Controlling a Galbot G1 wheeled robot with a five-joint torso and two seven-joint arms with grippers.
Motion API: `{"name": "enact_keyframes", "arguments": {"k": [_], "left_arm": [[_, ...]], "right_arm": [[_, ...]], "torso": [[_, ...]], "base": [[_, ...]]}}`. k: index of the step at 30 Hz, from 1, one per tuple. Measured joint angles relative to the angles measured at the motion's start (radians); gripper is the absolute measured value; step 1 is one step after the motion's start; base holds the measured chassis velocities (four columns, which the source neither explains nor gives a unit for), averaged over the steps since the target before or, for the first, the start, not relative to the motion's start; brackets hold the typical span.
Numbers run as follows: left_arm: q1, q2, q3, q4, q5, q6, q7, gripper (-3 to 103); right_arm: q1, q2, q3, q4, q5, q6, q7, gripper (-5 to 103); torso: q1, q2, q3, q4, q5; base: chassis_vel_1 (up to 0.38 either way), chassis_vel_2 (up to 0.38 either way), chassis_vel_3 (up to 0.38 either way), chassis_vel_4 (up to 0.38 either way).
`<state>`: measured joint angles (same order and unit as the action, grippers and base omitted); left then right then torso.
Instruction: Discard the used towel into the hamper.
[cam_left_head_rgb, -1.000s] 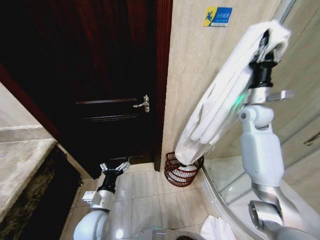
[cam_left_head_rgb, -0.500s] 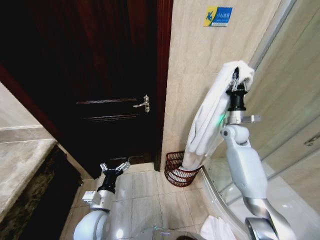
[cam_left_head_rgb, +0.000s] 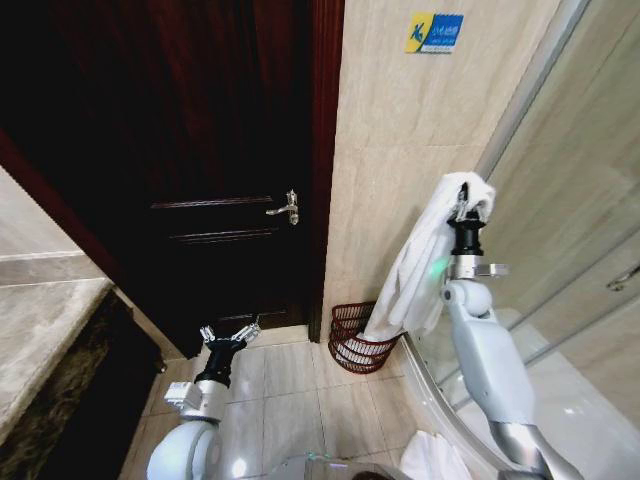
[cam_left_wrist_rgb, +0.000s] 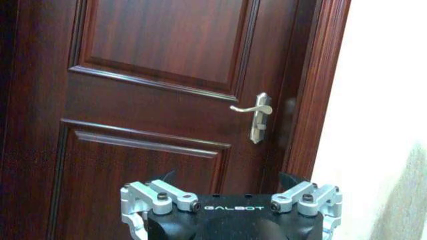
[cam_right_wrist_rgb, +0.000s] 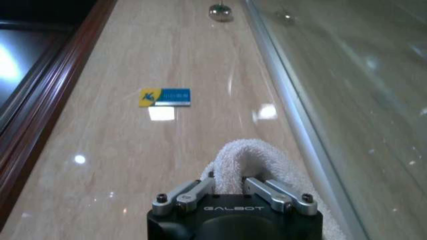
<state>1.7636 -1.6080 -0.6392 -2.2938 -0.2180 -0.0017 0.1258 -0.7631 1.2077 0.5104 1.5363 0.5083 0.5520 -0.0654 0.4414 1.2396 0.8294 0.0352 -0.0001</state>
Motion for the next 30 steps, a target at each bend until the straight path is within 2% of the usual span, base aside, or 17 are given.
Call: {"name": "enact_keyframes", "arguments": {"k": [11, 21, 30], "left_arm": [[0.000, 0.000, 0.000, 0.000, 0.000, 0.000, 0.000, 100], [0.000, 0.000, 0.000, 0.000, 0.000, 0.000, 0.000, 100], [0.000, 0.000, 0.000, 0.000, 0.000, 0.000, 0.000, 100]], "right_arm": [[0.019, 0.050, -0.033, -0.132, -0.010, 0.019, -0.005, 6], [0.015, 0.112, -0.037, -0.291, -0.013, 0.086, -0.094, 6], [0.024, 0.142, -0.035, -0.403, -0.052, 0.117, -0.108, 6]], "torso": [[0.000, 0.000, 0.000, -0.0001, 0.0002], [0.000, 0.000, 0.000, -0.0001, 0.0002], [0.000, 0.000, 0.000, -0.0001, 0.0002]], "base": [[0.000, 0.000, 0.000, 0.000], [0.000, 0.000, 0.000, 0.000], [0.000, 0.000, 0.000, 0.000]]}}
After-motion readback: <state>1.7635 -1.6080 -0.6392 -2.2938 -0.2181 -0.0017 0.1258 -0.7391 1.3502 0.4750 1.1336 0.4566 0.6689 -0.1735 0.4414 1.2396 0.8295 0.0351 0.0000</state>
